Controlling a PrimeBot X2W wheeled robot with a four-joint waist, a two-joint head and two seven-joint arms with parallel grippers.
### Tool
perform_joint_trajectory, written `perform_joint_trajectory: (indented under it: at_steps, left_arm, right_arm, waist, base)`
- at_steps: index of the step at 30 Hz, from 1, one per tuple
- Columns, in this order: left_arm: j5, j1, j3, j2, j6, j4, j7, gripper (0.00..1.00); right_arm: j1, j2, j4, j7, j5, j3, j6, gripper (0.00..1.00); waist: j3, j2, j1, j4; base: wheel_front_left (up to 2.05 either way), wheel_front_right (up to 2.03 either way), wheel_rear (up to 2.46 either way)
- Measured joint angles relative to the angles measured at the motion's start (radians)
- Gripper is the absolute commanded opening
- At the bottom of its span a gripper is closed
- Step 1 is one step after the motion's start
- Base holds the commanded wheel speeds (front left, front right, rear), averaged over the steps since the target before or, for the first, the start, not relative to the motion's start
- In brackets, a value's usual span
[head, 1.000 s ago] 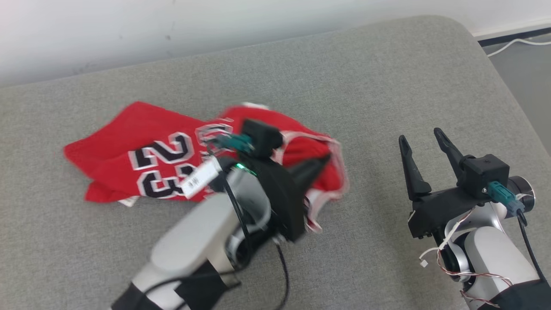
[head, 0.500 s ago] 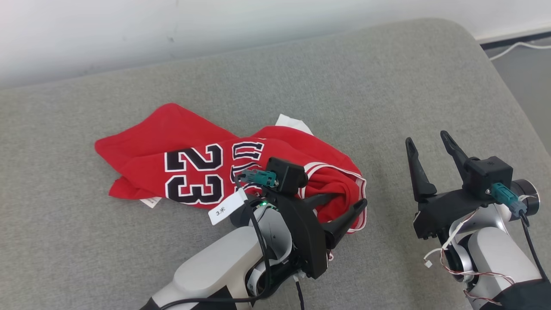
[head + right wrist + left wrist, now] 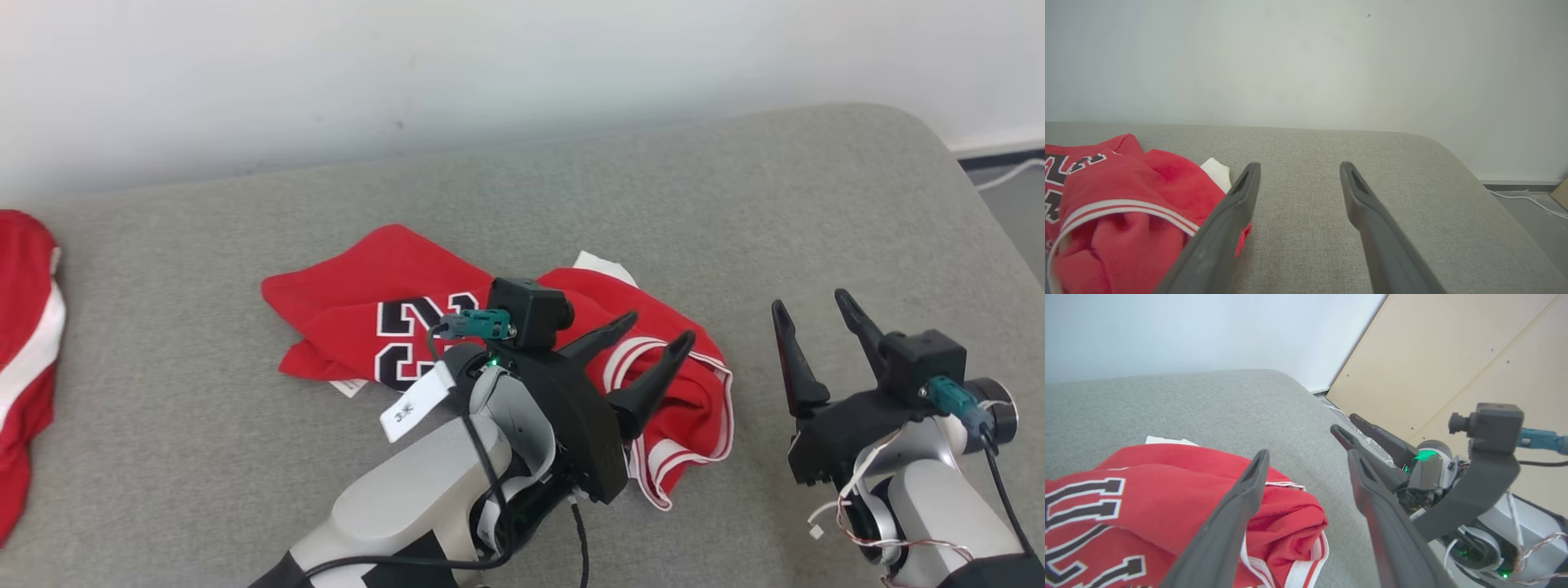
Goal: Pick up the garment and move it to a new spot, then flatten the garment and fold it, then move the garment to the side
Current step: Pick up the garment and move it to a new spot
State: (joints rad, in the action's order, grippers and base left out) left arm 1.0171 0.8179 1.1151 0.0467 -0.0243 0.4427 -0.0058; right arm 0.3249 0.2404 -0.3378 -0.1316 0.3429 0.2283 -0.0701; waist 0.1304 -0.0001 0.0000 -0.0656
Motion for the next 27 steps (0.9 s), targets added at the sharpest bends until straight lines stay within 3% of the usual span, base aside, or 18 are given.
perform_joint_trajectory:
  at_steps: [5,11,19,27]
  left_arm:
    - [0.007,-0.011,-0.021,-0.005,-0.016,0.013,-0.030,1.00]
    - [-0.013,-0.016,-0.035,0.018,-0.044,0.067,-0.060,1.00]
    - [-0.022,-0.037,-0.077,0.029,-0.065,0.055,-0.146,1.00]
    - [-0.118,-0.060,-0.129,0.110,-0.100,0.032,-0.225,1.00]
  right_arm:
    - [-0.021,0.000,-0.011,-0.001,0.000,0.003,0.001,1.00]
    - [-0.018,-0.015,-0.038,0.012,0.012,0.026,0.028,1.00]
    - [0.114,0.015,-0.147,0.062,0.031,0.017,0.072,1.00]
    - [0.227,0.035,-0.332,0.165,0.060,0.020,0.118,1.00]
  waist:
    - [-0.026,0.0000,0.0000,0.039]
    - [-0.047,0.0000,0.0000,0.076]
    - [-0.043,0.0000,0.0000,0.118]
    - [-0.031,0.0001,0.0000,0.204]
  base:
    - [0.00,0.00,0.00]
    - [0.00,0.00,0.00]
    - [0.00,0.00,0.00]
    - [0.00,0.00,0.00]
